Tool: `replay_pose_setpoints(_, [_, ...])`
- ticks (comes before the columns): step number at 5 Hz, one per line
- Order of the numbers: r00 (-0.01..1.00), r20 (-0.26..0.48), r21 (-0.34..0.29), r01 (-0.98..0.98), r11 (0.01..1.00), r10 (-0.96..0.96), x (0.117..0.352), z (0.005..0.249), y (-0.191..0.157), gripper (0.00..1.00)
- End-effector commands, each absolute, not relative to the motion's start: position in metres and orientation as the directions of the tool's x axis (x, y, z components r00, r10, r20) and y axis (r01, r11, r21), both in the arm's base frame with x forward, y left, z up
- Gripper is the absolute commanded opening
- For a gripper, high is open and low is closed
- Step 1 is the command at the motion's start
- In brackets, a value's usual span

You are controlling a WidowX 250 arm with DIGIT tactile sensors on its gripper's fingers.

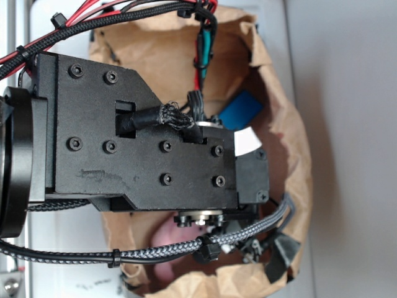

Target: Grab the pink bunny.

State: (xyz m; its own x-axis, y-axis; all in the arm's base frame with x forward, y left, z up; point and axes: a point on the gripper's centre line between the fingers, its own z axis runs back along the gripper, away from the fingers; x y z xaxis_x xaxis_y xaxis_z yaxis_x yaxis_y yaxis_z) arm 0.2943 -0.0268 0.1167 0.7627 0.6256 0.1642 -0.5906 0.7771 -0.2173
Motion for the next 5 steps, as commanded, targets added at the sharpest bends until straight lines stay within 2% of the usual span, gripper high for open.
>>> replay_pose_setpoints(1, [0.775,0.206,-0.237,-0.553,0.799,0.597,0.2953,0.1325,-0.0257,1.0])
replay_pose_setpoints(2, [0.774,0.201,-0.223,-0.56,0.798,0.6,0.2911,0.1356,-0.0278,1.0])
replay_pose_setpoints(3, [0.779,0.21,-0.179,-0.564,0.806,0.591,0.2883,0.1374,-0.0269,1.0])
replay_pose_setpoints(5, [0.779,0.21,-0.179,-0.564,0.806,0.591,0.2883,0.1374,-0.0269,1.0])
